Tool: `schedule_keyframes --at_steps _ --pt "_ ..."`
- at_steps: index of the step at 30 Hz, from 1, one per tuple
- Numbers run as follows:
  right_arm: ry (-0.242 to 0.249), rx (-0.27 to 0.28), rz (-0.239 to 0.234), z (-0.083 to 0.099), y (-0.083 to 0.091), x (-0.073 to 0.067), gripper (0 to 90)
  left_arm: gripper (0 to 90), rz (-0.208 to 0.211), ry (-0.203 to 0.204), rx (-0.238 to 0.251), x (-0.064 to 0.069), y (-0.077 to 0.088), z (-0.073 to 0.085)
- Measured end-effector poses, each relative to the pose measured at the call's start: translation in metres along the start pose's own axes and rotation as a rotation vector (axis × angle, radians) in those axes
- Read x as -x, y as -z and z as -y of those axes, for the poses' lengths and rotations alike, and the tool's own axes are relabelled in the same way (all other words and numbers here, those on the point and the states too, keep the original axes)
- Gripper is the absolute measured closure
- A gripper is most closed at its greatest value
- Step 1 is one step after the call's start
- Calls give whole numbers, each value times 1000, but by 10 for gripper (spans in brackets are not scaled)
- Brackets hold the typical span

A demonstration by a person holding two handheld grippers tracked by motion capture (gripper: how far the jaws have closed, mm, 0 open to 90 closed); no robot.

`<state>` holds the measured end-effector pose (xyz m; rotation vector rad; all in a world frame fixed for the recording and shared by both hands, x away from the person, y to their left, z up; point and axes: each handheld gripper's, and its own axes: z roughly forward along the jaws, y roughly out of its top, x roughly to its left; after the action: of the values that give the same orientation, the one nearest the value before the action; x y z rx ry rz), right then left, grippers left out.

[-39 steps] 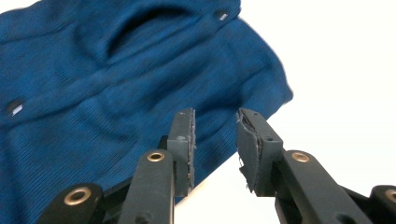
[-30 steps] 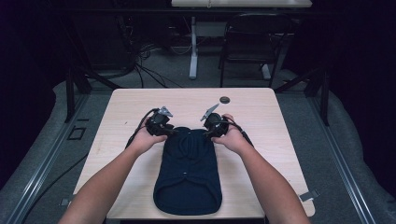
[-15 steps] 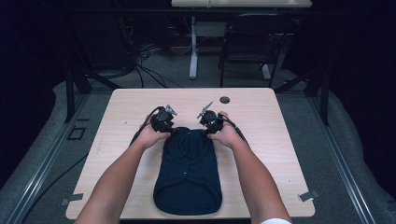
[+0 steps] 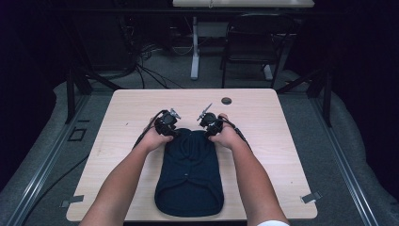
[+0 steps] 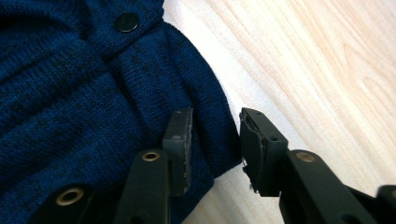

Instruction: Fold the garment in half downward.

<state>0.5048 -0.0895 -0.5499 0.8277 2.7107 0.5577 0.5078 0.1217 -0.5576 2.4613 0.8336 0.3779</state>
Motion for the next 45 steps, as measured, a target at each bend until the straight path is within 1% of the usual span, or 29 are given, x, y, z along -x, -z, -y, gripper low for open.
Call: schedule_keyframes --at_steps 1,2,3,6,7,9,10,13,15,17,20,21,23,27,30,31,34,38,40,44,45 --pt "-2 -1 -1 0 0 0 661 600 10 7 -2 -1 0 0" --pt "1 -7 -2 0 0 -1 676 604 4 12 0 -1 0 0" --pt "-2 -11 2 -1 0 -2 687 612 15 9 -4 -1 0 0" --pt "-11 -5 -4 0 0 -3 717 653 12 -2 -4 2 0 0" --pt "-8 -6 -3 0 0 -3 724 660 6 -6 -6 3 0 -1" --pt "-11 8 -6 2 0 -3 737 686 -4 -14 -6 4 0 -1" --pt "-8 11 -5 2 0 -4 741 693 3 -16 -8 5 0 -1" --pt "4 15 1 3 1 -5 763 727 1 -25 -10 6 0 -1" --pt "-1 23 -1 4 0 -6 775 748 -13 -24 -3 8 0 0" --pt "9 20 4 4 1 -6 785 764 -7 -17 6 8 0 1" --pt "23 17 12 3 1 -7 796 787 -16 -27 7 9 0 2" --pt "29 17 13 3 1 -8 798 793 -22 -37 3 9 0 1" --pt "47 17 25 3 1 -10 804 802 -31 -46 0 11 0 1" --pt "59 27 39 5 2 -11 809 808 -31 -53 -1 10 1 1" --pt "54 39 33 7 3 -10 811 809 -27 -56 -6 10 2 1" --pt "55 39 33 8 4 -9 812 809 -33 -56 -6 10 2 1" --pt "61 42 38 8 6 -10 815 812 -30 -54 -12 10 4 0" --pt "82 39 42 7 9 -11 816 813 -28 -60 -16 10 5 0" --pt "86 38 43 6 12 -11 817 813 -37 -66 -15 10 8 -2" --pt "82 59 45 4 18 -11 817 813 -43 -76 -5 10 17 -6" --pt "93 54 45 3 22 -10 817 813 -45 -76 2 9 20 -7"
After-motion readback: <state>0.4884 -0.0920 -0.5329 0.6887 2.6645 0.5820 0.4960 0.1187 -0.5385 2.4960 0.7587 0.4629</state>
